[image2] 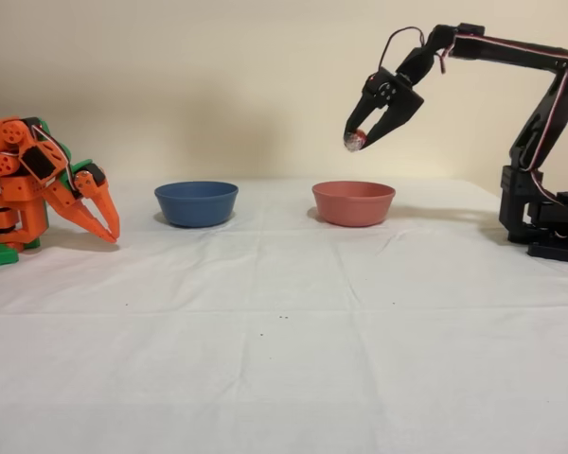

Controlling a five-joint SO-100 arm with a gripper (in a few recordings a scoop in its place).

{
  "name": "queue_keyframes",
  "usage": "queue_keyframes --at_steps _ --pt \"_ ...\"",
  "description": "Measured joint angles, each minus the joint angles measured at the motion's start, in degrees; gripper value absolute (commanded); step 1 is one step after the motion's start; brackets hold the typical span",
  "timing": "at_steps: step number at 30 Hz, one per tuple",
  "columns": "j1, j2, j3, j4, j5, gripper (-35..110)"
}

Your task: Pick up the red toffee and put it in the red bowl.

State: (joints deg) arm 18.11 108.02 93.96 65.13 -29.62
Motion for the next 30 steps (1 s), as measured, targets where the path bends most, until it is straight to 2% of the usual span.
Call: queue_keyframes --at_steps 7,21,30 --pt "8.96 -7.21 -0.79 -3.6 -0.97 7" --pt "16.79 -15.12 -0.97 -9.23 -3.78 8" --pt "18.81 -16.17 -1.14 -9.93 -6.06 23"
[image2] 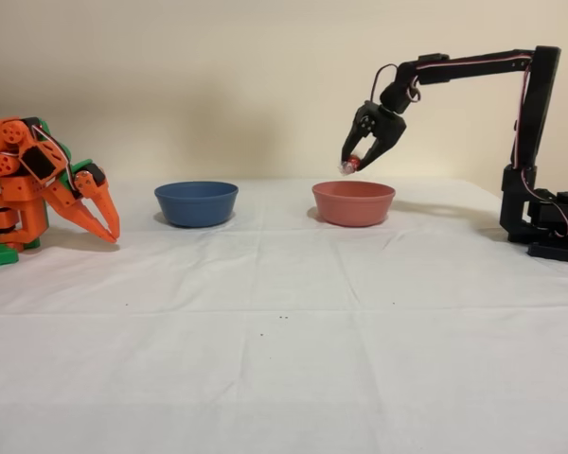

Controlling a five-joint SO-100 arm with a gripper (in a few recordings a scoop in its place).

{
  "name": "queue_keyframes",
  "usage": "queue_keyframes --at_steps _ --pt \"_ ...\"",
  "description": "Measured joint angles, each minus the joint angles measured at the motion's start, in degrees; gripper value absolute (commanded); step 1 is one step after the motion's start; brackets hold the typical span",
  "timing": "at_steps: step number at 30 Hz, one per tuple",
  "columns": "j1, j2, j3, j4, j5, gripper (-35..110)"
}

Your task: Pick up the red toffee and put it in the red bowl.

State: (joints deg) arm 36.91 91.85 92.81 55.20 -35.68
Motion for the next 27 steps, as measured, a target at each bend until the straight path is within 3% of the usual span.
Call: queue_keyframes --at_steps 7,10,16,27 --pt "-0.26 0.0 -0.88 0.53 0.0 25" --pt "-0.09 0.0 -0.88 1.23 0.35 9" --pt "-0.26 0.7 -1.49 4.04 2.29 1" --pt "-5.98 18.02 8.96 5.36 19.16 1"
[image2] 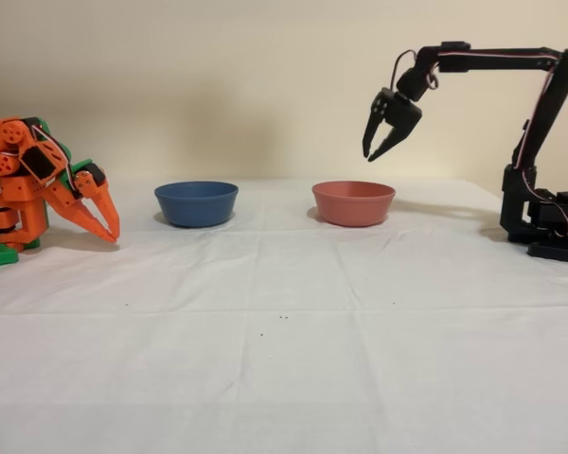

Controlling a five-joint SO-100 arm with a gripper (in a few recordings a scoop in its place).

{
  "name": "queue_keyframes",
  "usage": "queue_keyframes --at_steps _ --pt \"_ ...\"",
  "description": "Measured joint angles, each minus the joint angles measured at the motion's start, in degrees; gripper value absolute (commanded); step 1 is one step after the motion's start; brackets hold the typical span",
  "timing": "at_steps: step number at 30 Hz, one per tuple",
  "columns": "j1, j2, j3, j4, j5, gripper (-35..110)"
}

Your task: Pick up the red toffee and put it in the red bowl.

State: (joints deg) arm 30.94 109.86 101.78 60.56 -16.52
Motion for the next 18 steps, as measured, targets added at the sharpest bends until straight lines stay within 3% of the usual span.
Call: queue_keyframes --at_steps 18 --pt "-20.74 43.15 40.78 -16.52 11.34 1"
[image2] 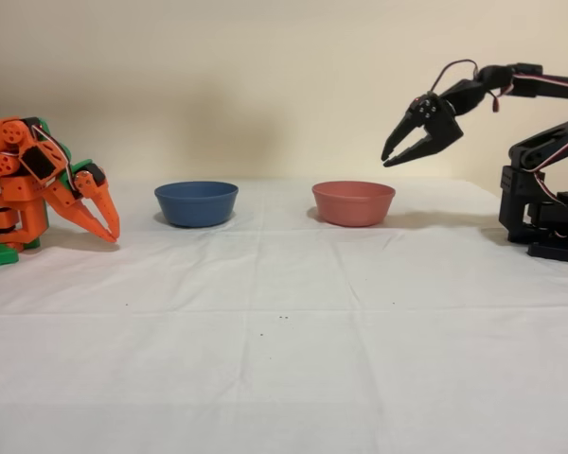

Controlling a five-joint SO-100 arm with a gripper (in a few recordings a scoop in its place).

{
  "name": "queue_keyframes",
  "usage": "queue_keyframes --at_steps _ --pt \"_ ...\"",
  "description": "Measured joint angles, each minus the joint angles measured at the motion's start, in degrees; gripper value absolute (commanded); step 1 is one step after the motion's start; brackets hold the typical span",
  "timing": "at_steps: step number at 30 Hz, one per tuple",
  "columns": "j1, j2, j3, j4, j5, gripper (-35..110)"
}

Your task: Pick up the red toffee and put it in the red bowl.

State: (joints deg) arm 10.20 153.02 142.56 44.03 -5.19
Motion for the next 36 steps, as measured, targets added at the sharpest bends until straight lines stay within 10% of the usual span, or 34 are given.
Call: queue_keyframes --at_steps 36 --pt "-6.06 30.41 31.82 5.71 3.96 1"
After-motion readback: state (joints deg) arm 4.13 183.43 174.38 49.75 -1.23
